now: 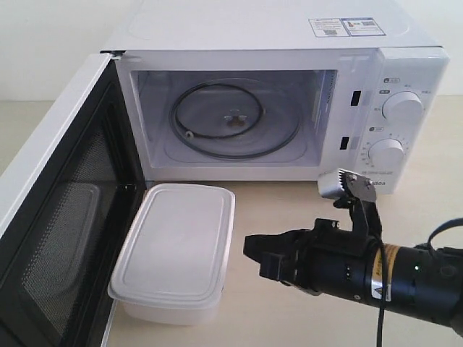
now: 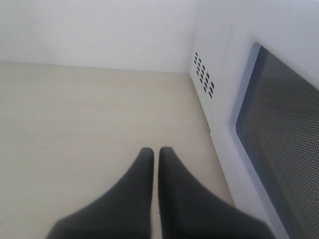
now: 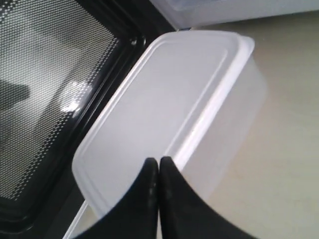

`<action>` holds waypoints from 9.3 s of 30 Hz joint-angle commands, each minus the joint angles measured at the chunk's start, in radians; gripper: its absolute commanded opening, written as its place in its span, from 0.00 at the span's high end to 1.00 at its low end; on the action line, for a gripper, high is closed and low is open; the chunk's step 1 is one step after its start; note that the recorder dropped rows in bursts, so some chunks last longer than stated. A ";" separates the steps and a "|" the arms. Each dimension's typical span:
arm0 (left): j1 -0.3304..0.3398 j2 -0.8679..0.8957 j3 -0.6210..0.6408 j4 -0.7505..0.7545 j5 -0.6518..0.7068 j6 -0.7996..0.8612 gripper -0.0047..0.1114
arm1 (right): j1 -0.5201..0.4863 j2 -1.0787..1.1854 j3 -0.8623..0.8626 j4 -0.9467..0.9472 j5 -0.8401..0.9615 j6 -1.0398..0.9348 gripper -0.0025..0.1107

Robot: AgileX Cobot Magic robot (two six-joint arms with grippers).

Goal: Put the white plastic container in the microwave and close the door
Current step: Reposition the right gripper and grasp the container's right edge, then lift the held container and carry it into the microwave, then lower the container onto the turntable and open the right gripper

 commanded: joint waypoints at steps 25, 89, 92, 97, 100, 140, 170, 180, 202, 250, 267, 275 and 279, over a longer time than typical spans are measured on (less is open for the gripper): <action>0.001 -0.004 0.003 -0.003 0.002 -0.009 0.92 | -0.016 0.020 -0.209 -0.333 0.364 0.678 0.65; 0.001 -0.004 0.003 -0.003 0.002 -0.009 0.92 | -0.016 0.165 -0.310 -0.394 0.255 0.767 0.98; 0.001 -0.004 0.003 -0.003 0.002 -0.009 0.92 | -0.016 0.153 -0.310 -0.394 0.267 0.767 0.98; 0.001 -0.004 0.003 -0.003 0.002 -0.009 0.92 | -0.016 0.071 -0.310 -0.398 0.339 0.763 0.98; 0.001 -0.004 0.003 -0.003 0.002 -0.009 0.92 | -0.016 0.006 -0.310 -0.409 0.423 0.768 0.98; 0.001 -0.004 0.003 -0.003 0.002 -0.009 0.92 | -0.016 -0.055 -0.308 0.143 0.417 0.509 0.98; 0.001 -0.004 0.003 -0.003 0.002 -0.009 0.92 | 0.164 0.056 -0.347 1.171 0.243 0.163 0.98; 0.001 -0.004 0.003 -0.003 0.002 -0.009 0.92 | 0.161 0.162 -0.496 1.174 0.239 0.161 0.98; 0.001 -0.004 0.003 -0.003 0.002 -0.009 0.92 | 0.140 0.246 -0.662 1.314 0.260 -0.100 0.98; 0.001 -0.004 0.003 -0.003 0.002 -0.009 0.92 | 0.132 0.248 -0.662 1.306 0.215 -0.132 0.98; 0.001 -0.004 0.003 -0.003 0.002 -0.009 0.92 | 0.132 0.248 -0.662 1.309 0.259 -0.130 0.47; 0.001 -0.004 0.003 -0.003 0.002 -0.009 0.92 | 0.132 0.201 -0.660 1.307 0.328 -0.221 0.47; 0.001 -0.004 0.003 -0.003 0.002 -0.009 0.92 | 0.132 0.155 -0.660 1.318 0.398 -0.343 0.47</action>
